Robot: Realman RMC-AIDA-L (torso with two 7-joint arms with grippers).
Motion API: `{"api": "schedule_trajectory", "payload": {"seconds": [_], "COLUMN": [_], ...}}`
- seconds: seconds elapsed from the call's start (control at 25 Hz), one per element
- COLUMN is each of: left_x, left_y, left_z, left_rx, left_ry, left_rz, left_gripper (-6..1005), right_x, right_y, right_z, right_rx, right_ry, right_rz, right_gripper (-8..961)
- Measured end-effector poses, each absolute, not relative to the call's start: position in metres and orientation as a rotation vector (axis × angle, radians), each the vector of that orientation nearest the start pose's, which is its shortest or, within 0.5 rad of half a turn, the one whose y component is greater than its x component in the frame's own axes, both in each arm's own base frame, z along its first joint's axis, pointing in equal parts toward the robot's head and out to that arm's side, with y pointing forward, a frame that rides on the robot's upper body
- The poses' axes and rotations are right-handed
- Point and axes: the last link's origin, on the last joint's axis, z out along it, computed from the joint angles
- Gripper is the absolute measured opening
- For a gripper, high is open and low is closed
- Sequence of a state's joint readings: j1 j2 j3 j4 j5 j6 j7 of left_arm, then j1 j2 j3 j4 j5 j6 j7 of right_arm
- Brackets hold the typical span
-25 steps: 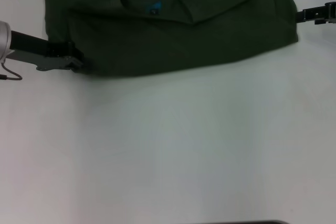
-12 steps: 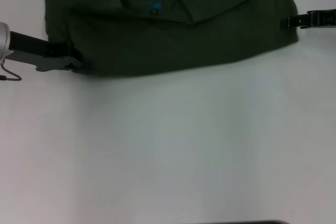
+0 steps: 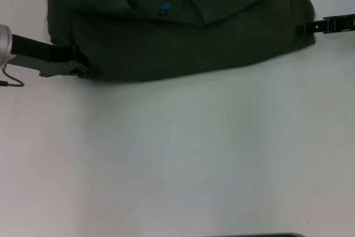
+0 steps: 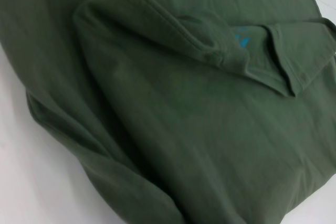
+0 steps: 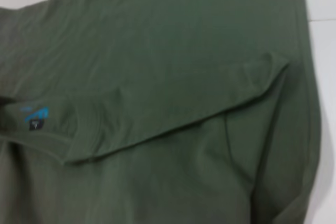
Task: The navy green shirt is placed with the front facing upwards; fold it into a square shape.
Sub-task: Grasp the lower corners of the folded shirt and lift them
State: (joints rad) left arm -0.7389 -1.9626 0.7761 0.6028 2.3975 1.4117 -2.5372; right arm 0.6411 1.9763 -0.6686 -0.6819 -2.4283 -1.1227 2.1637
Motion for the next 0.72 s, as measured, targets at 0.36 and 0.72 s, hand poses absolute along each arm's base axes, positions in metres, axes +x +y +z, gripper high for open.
{"api": "schedule_trajectory", "payload": {"seconds": [0.36, 0.72], "left_x": [-0.2691, -0.2671], "left_y": [0.381, 0.3817], "left_z": [0.0139, 0.0123], "left_rx": [-2.254, -2.26], "left_ry": [-1.882, -1.878], "left_rz": [-0.141, -0.144], "left_gripper": [55, 58], "right_x": [0.3205, 0.3222], "right_y": [0.3989, 0.403], "right_z": [0.0475, 0.0459], "right_rx": [-2.198, -2.189], "right_ry": [1.329, 1.271], "right_rz": [0.126, 0.086], "right_gripper": [735, 735]}}
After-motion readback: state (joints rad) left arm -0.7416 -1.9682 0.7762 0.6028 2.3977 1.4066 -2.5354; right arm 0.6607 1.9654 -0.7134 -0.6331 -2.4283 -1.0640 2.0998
